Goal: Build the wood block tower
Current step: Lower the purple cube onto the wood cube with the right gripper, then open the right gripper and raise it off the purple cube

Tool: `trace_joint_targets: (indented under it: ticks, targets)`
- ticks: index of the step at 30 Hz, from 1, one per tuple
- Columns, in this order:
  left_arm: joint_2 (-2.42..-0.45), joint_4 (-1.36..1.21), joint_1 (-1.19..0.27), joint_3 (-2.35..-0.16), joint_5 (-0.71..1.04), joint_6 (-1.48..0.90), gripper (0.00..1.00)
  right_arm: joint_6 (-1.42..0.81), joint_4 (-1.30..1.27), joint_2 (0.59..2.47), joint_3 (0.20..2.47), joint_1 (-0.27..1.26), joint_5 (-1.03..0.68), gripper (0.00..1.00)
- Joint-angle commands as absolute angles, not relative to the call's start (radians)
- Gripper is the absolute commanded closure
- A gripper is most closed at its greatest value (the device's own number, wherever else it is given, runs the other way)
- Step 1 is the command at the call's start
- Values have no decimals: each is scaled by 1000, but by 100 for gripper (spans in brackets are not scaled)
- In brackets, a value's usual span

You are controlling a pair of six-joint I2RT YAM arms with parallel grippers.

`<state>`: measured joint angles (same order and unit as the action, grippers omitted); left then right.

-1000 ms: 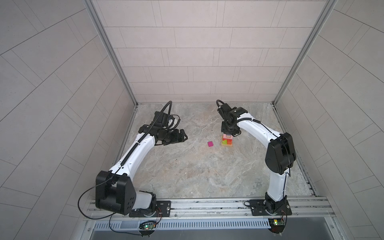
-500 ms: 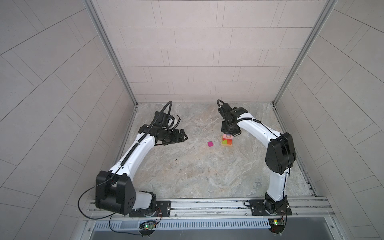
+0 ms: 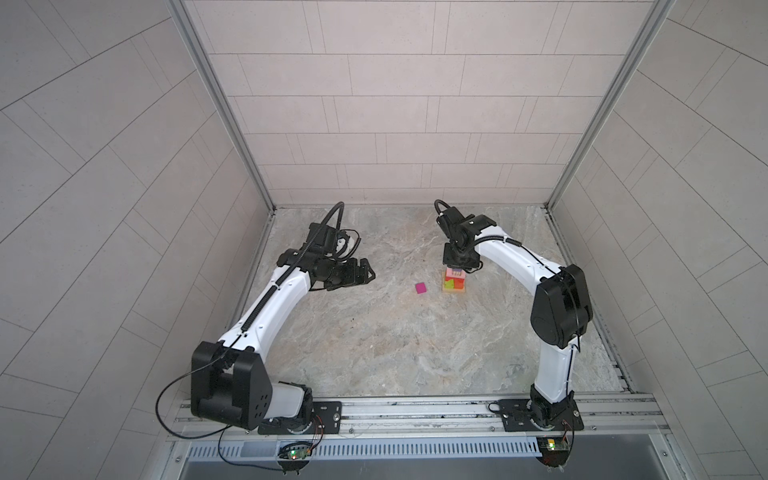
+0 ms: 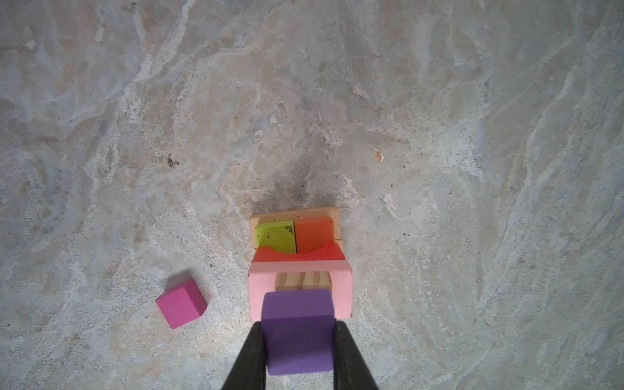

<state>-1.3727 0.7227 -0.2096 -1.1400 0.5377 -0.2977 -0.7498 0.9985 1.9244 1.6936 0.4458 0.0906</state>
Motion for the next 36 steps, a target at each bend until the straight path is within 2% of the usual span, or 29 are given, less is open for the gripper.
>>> trace_joint_targets:
  ticks: [1, 18, 22, 28, 30, 33, 36]
  targets:
    - [-1356, 733, -210, -1134, 536, -288, 8, -765, 1011, 1928, 1676, 442, 105, 83]
    - [-1354, 733, -210, -1132, 535, -288, 8, -765, 1001, 1926, 1666, 440, 102, 83]
    - [-1354, 733, -210, -1132, 535, -288, 8, -763, 1001, 1928, 1666, 440, 99, 80]
    - [-1356, 733, -210, -1133, 534, -289, 8, -759, 999, 1927, 1667, 440, 95, 69]
    - [-1356, 733, -211, -1132, 535, -288, 8, -765, 1004, 1925, 1666, 440, 105, 60]
    - [-1355, 733, -210, -1132, 535, -288, 8, -759, 1001, 1922, 1669, 440, 100, 52]
    - [-1356, 733, -211, -1132, 536, -288, 8, -752, 997, 1922, 1672, 439, 92, 50]
